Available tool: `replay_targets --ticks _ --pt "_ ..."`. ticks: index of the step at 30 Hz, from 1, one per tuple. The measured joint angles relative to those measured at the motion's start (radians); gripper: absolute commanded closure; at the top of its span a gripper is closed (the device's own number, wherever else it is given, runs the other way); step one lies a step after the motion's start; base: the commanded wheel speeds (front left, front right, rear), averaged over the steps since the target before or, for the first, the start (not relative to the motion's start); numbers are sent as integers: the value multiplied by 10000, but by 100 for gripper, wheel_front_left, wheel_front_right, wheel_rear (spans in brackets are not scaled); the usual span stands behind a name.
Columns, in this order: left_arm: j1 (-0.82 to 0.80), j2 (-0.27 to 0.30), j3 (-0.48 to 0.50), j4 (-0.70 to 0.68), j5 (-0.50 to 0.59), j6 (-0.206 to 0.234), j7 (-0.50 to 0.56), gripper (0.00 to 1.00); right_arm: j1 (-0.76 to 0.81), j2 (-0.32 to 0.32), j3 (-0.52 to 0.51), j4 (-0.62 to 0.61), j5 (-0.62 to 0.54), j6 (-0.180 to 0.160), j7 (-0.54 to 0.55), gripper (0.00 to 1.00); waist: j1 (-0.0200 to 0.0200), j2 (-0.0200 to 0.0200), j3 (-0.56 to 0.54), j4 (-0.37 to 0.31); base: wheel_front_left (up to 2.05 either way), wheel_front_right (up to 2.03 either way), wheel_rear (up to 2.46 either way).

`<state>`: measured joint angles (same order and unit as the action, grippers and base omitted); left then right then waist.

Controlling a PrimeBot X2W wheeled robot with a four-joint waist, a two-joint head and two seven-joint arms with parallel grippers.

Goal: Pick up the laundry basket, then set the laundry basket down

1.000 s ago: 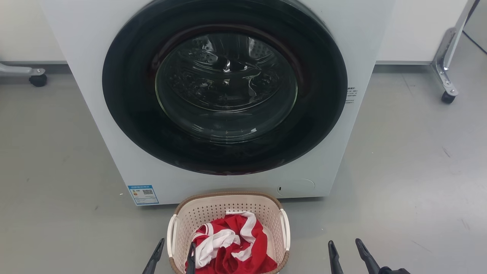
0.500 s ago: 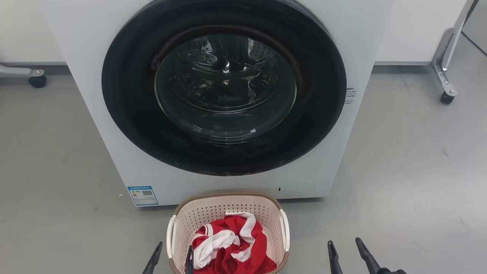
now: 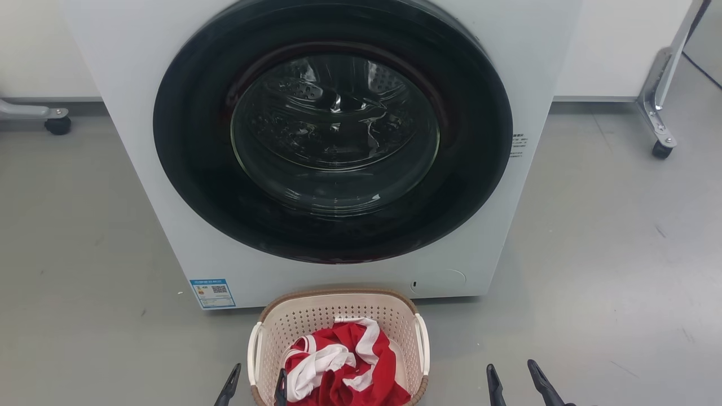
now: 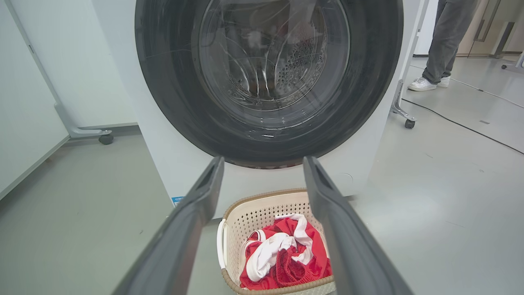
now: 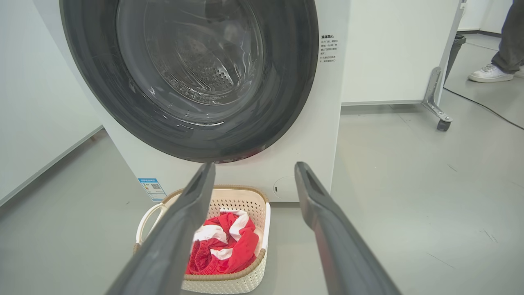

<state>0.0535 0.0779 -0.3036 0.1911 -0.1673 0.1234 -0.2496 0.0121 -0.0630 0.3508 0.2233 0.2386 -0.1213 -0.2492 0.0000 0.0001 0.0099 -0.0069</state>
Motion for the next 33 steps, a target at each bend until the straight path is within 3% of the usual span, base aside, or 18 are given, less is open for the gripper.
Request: replay_targets --ticks 16,33 --pt "151 -38 44 -38 2 -4 0 0 93 44 -33 -65 -17 134 -2 0 0 0 90 24 0 0 0" --pt "-569 -90 362 -100 -86 -21 0 0 -895 71 -334 -201 -17 336 -2 0 1 0 1404 -64 0 0 0"
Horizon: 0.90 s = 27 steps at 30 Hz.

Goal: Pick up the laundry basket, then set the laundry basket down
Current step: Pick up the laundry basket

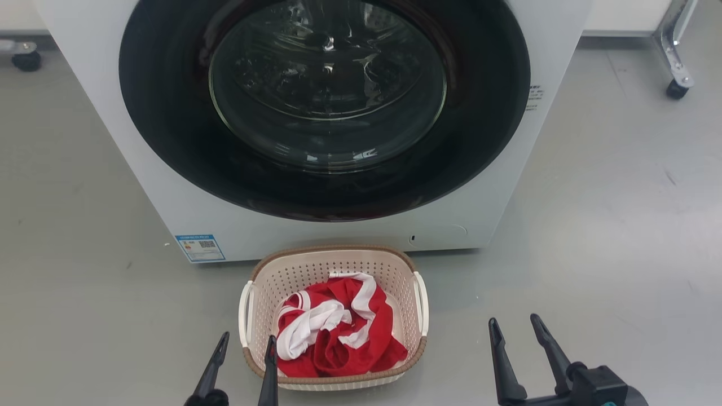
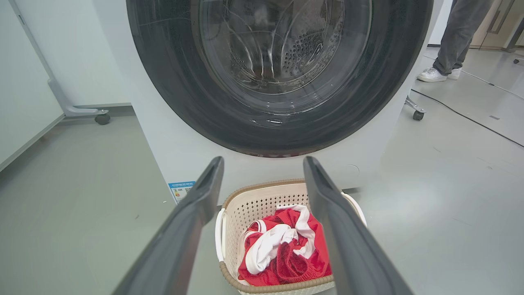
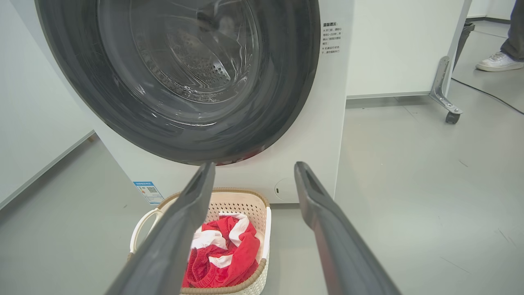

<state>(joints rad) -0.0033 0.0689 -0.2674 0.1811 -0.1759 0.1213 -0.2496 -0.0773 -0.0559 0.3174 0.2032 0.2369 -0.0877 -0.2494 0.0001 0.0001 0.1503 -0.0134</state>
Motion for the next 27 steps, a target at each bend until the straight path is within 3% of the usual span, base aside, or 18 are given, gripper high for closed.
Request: replay_targets --ticks 27 --pt "-3895 69 673 2057 -151 -337 2 0 -4143 -21 35 2219 -299 453 -46 0 2 1 3676 -252 0 0 0"
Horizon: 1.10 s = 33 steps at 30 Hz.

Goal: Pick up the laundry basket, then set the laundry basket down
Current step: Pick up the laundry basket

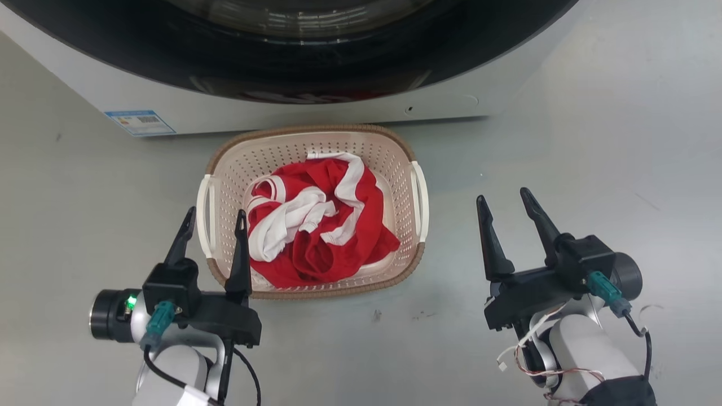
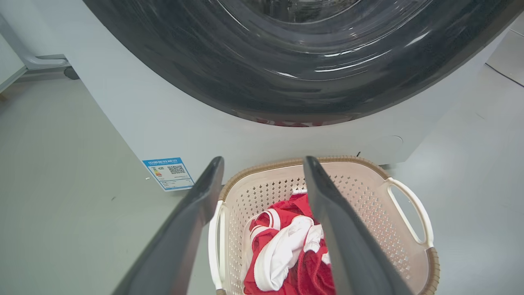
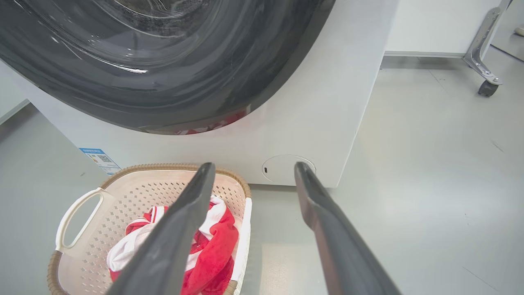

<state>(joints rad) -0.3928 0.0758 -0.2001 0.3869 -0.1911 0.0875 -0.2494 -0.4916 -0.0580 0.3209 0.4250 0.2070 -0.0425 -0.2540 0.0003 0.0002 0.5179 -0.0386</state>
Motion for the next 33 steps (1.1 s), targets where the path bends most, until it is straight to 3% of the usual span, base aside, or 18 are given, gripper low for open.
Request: replay_targets --ticks 16,33 --pt "-2450 29 504 1432 -314 -2 188 0 -2817 -29 341 1523 73 59 -15 0 -1 0 2402 -19 0 0 0" --pt "-3854 -12 859 3266 -523 4 174 0 -4218 -59 1709 2809 1350 -297 -23 0 -3 0 4068 185 0 0 0"
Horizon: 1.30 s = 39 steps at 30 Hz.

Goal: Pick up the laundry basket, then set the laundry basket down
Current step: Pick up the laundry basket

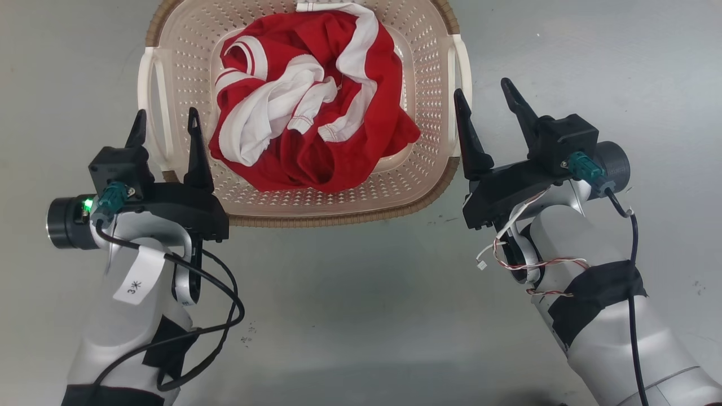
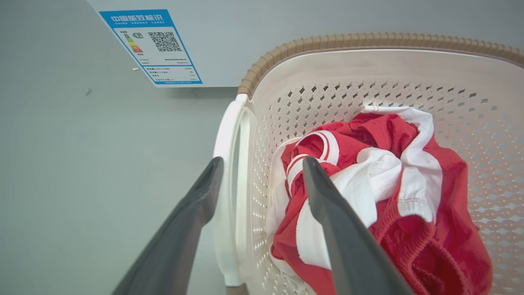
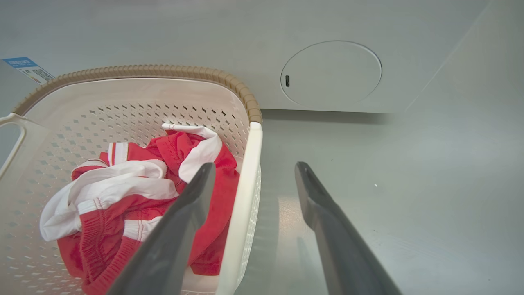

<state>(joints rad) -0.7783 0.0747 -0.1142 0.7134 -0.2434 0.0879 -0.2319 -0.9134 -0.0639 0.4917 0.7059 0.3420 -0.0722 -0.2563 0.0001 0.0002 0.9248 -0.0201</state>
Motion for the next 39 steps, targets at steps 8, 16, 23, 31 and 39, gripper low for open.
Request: replay_targets --ticks 8,16,23,31,39 --pt "-411 2 109 608 -35 2 -77 0 -344 -6 606 341 577 -169 -2 0 -1 -2 167 131 0 0 0" --pt "-773 0 142 1026 -36 2 -123 0 -737 -12 1097 470 1034 -263 -4 0 0 -2 374 142 0 0 0" --pt "-1009 -10 102 1453 -36 -13 -163 0 -873 -17 1453 796 1482 -349 -4 0 0 -2 535 143 0 0 0" --pt "-1631 38 0 1824 -2 -180 -165 0 -1310 -21 1806 1028 2098 -435 -2 0 0 -2 645 188 0 0 0" --pt "-2075 44 -148 2257 17 -284 -165 0 -1454 -21 2157 1187 2736 -522 100 0 0 -2 676 237 0 0 0"
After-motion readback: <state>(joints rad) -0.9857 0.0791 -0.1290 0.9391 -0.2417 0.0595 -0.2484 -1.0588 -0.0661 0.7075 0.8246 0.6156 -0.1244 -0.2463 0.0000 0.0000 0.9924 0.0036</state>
